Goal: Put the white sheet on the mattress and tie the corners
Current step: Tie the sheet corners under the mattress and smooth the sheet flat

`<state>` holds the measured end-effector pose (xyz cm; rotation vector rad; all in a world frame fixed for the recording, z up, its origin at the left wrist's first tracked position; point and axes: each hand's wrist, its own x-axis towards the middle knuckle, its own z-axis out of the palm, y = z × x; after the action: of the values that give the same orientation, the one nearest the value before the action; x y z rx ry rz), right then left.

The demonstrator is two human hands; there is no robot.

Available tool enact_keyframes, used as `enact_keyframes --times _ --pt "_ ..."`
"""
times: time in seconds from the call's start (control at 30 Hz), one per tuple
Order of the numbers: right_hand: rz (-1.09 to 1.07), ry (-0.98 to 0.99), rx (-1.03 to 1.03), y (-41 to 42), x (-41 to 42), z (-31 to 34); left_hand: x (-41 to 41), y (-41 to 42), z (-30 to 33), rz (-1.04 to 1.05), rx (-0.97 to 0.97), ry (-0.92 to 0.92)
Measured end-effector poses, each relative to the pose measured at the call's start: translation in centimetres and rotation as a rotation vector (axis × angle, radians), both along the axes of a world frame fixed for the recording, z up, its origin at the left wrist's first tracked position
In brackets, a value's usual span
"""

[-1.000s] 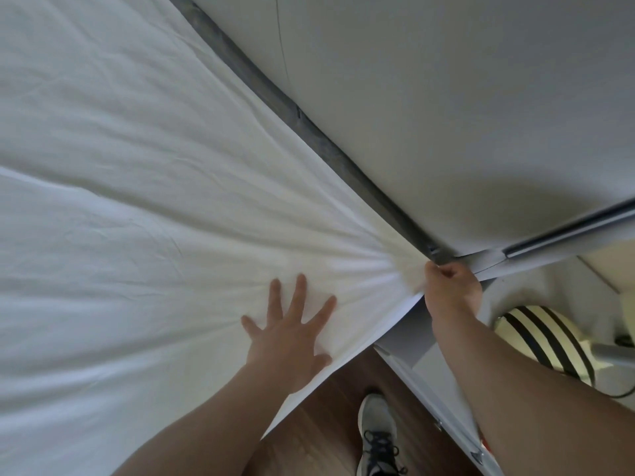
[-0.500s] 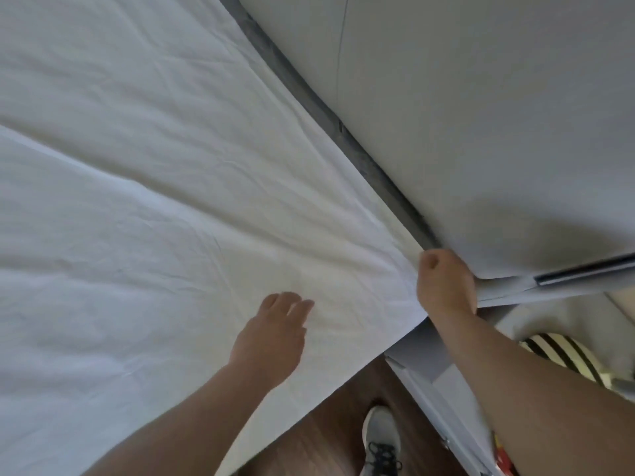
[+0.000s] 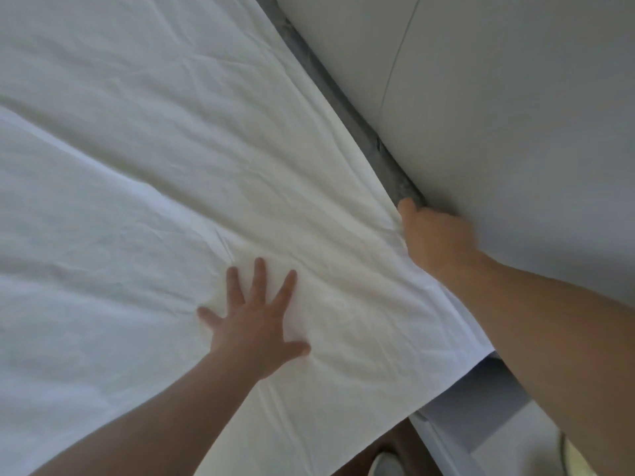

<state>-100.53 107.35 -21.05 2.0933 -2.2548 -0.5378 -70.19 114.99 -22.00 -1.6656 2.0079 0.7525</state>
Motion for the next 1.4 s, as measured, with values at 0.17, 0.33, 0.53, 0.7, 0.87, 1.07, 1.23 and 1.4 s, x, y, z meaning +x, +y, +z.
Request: enact_keyframes --times 0.17,0.33,0.53,0.7,0.87,1.07,1.23,1.4 --pt "-0.054 0.025 0.002 -0.8 -0.1 -0.2 -1.4 0.4 0.6 -0.08 0.014 0.015" --pt "-0.208 -0.126 -0.077 2.4 -0.1 -0.3 -3.3 2.1 0.9 -0.188 0.045 -0.001" --pt "-0.28 -0.059 -0.027 14.0 -5.8 -0.3 -6.6 4.7 1.1 -0.318 0.084 -0.005" --pt "-0.273 -0.003 0.12 15.9 -6.2 1.1 -9.5 7.0 2.9 -0.584 0.26 0.035" --pt "-0.264 0.024 0.277 14.3 -6.0 3.2 -11.5 4.5 5.7 -0.604 0.417 0.198" --pt "-0.437 -0.035 0.421 13.2 -5.4 4.7 -7.7 -1.9 8.7 -0.262 0.157 0.239" --pt "-0.301 -0.232 0.18 2.6 0.7 7.3 0.3 -10.6 8.4 -0.015 0.086 0.124" --pt "-0.125 -0.339 0.108 -9.6 7.7 8.8 5.9 -16.3 8.3 0.094 0.094 0.059"
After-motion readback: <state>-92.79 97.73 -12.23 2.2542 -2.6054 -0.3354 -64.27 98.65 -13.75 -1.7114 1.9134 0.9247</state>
